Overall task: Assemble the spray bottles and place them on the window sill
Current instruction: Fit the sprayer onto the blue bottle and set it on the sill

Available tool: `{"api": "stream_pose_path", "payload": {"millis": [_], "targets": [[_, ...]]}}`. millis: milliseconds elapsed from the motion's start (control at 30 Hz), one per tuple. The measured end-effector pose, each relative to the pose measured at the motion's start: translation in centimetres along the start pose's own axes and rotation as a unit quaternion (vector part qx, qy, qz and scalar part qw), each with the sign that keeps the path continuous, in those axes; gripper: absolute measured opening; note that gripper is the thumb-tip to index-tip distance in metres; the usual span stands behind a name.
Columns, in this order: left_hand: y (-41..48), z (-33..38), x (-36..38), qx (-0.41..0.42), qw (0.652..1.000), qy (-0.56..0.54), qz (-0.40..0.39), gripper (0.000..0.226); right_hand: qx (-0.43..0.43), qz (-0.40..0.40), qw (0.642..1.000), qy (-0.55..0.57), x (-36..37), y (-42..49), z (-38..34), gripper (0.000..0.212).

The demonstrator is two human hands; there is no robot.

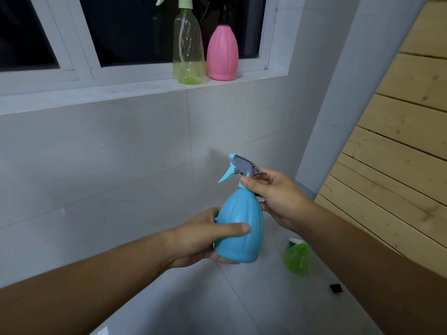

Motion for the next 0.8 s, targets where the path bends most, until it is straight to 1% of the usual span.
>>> {"api": "stream_pose_path", "payload": {"millis": [67, 100, 167, 233, 300, 367, 433, 467, 500, 600, 633, 700, 800], "targets": [[0.0, 0.0, -0.1, -0.001, 0.999, -0.043, -0.021, 0.057, 0.001, 0.001, 1.000, 0.018, -0.5, -0.1, 0.1, 0.013], [0.0, 0.1, -0.3, -0.003, 0.999, -0.038, -0.020, 0.059, 0.001, -0.003, 1.000, 0.028, -0.6, -0.1, 0.1, 0.011], [-0.1, 0.1, -0.5, -0.013, 1.000, 0.012, -0.002, 0.063, 0.001, -0.015, 0.999, 0.038, -0.2, -0.1, 0.3, 0.012], [0.1, 0.0, -0.5, -0.023, 0.998, 0.061, 0.023, 0.061, -0.001, -0.023, 0.999, 0.033, 0.2, 0.0, 0.5, 0.012], [0.2, 0.0, -0.2, -0.019, 0.997, 0.066, 0.029, 0.059, -0.003, -0.020, 1.000, 0.024, 0.5, 0.2, 0.6, 0.011], [0.5, -0.1, 0.0, -0.011, 1.000, 0.021, 0.011, 0.059, -0.007, -0.012, 1.000, 0.017, 0.4, 0.3, 0.3, 0.010], [0.5, -0.3, -0.2, -0.010, 0.998, -0.063, -0.007, 0.053, -0.015, -0.002, 1.000, 0.010, 0.1, 0.4, 0.0, 0.008], [0.4, -0.2, -0.4, -0.008, 0.997, -0.079, -0.007, 0.050, -0.016, 0.002, 1.000, 0.009, -0.1, 0.3, -0.1, 0.009], [0.3, -0.2, -0.7, -0.008, 0.998, -0.065, 0.001, 0.051, -0.016, 0.005, 1.000, 0.010, -0.3, 0.3, -0.1, 0.009], [0.0, 0.1, -0.9, -0.016, 0.999, 0.017, 0.028, 0.064, -0.008, 0.009, 1.000, 0.004, -0.4, 0.0, 0.1, 0.011], [0.1, 0.1, -0.9, -0.019, 0.999, 0.025, 0.033, 0.064, -0.007, 0.008, 1.000, 0.004, -0.4, 0.0, 0.2, 0.010], [0.3, 0.0, -0.6, -0.021, 1.000, 0.013, 0.018, 0.061, -0.007, 0.000, 1.000, 0.009, -0.1, 0.1, 0.2, 0.010], [0.5, 0.0, 0.1, -0.005, 0.997, -0.056, -0.051, 0.058, -0.014, -0.013, 1.000, 0.021, 0.2, 0.2, -0.1, 0.010]]}}
Point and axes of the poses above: each hand's wrist, its own y-axis towards the middle knuckle, its own x-axis out of the palm, z = x × y, the point moved 9 cm from there along y, towards the middle knuckle, and after that the axes turned 14 degrees about -z, right-handed, at the moved point
